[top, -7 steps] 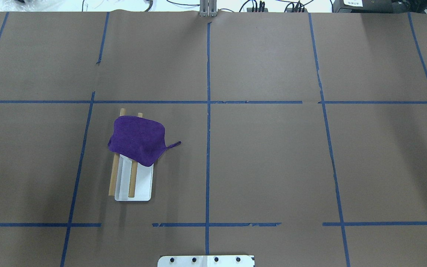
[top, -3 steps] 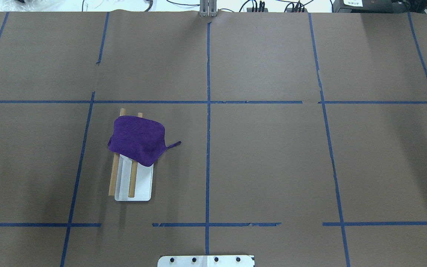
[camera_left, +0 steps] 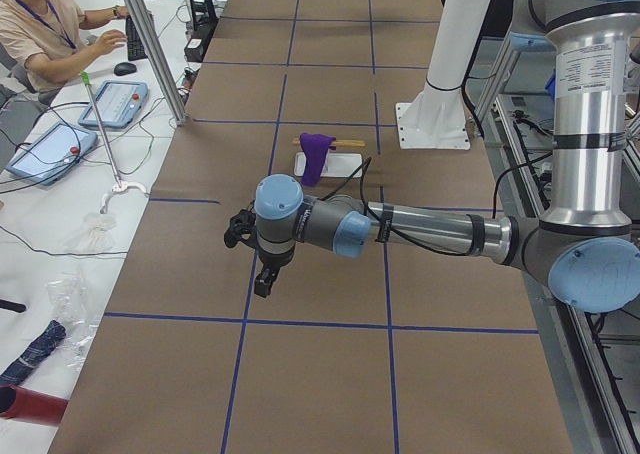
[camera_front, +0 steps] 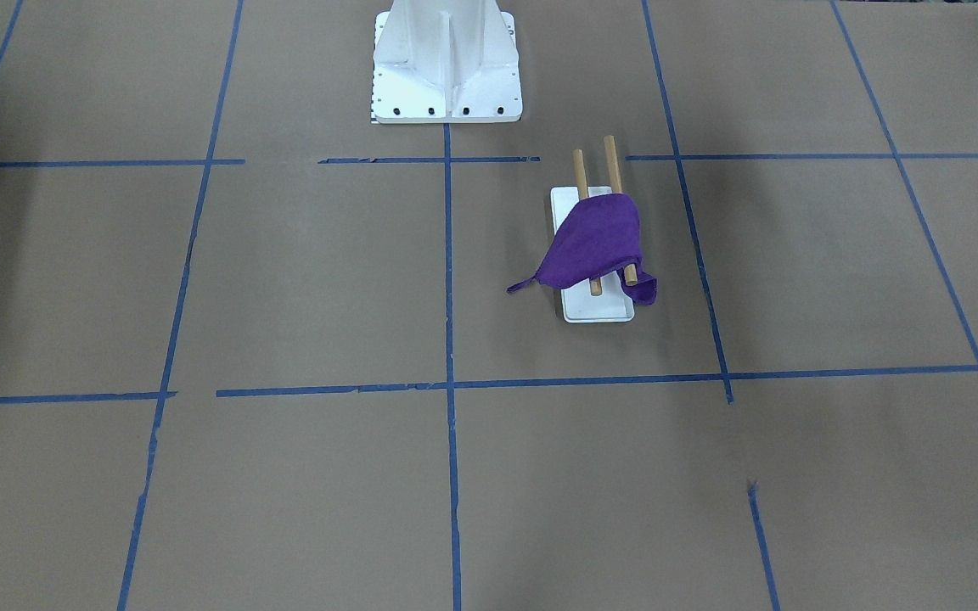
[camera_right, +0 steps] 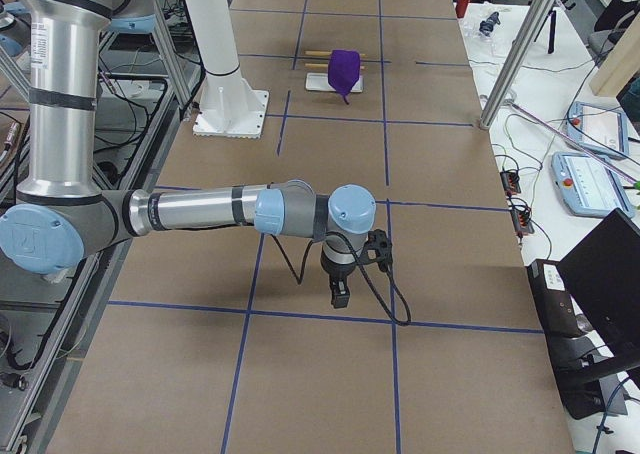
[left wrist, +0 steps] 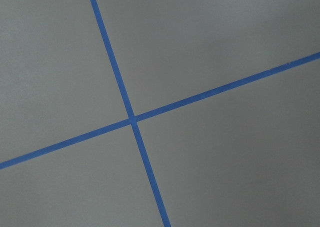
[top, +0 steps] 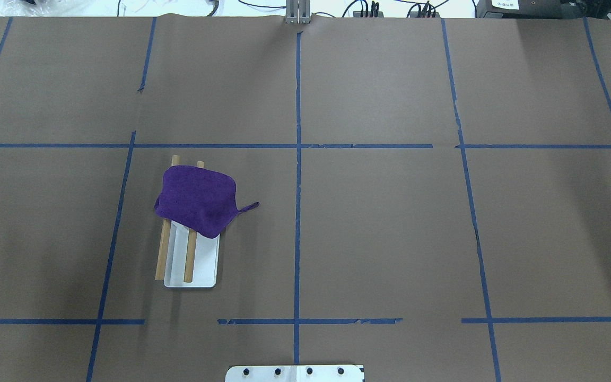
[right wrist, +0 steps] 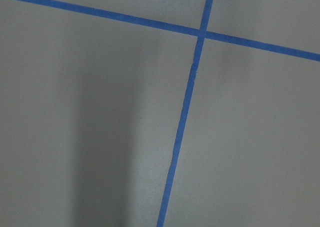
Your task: Hang towel on rack
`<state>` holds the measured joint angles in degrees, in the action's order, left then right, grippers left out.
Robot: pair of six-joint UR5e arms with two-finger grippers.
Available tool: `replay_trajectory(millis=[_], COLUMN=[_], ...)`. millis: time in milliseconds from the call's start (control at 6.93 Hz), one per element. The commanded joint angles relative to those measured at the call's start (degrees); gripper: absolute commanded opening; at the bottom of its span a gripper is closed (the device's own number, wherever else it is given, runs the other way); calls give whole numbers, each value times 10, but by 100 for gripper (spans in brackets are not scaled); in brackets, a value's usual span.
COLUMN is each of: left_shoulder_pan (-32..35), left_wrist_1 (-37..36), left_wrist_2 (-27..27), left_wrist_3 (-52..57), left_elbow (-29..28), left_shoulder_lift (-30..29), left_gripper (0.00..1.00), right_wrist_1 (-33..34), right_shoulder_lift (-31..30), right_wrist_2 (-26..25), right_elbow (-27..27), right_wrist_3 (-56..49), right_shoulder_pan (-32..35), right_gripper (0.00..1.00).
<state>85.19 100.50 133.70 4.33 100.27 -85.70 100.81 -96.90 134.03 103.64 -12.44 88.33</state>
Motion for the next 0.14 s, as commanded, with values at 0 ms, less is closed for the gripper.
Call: replay_trajectory(millis=[0], left_shoulder_pan=[2], left_wrist_1=[-12], left_wrist_2=[0], left_wrist_3=[0], left_elbow=[27], left_shoulder_lift=[24], left_gripper=[100], right_wrist_1=[0], right_shoulder_lift=[0], right_wrist_2=[3], right_elbow=[-5], right_wrist_3=[3], right_shoulder_pan=[0], right_gripper=[100])
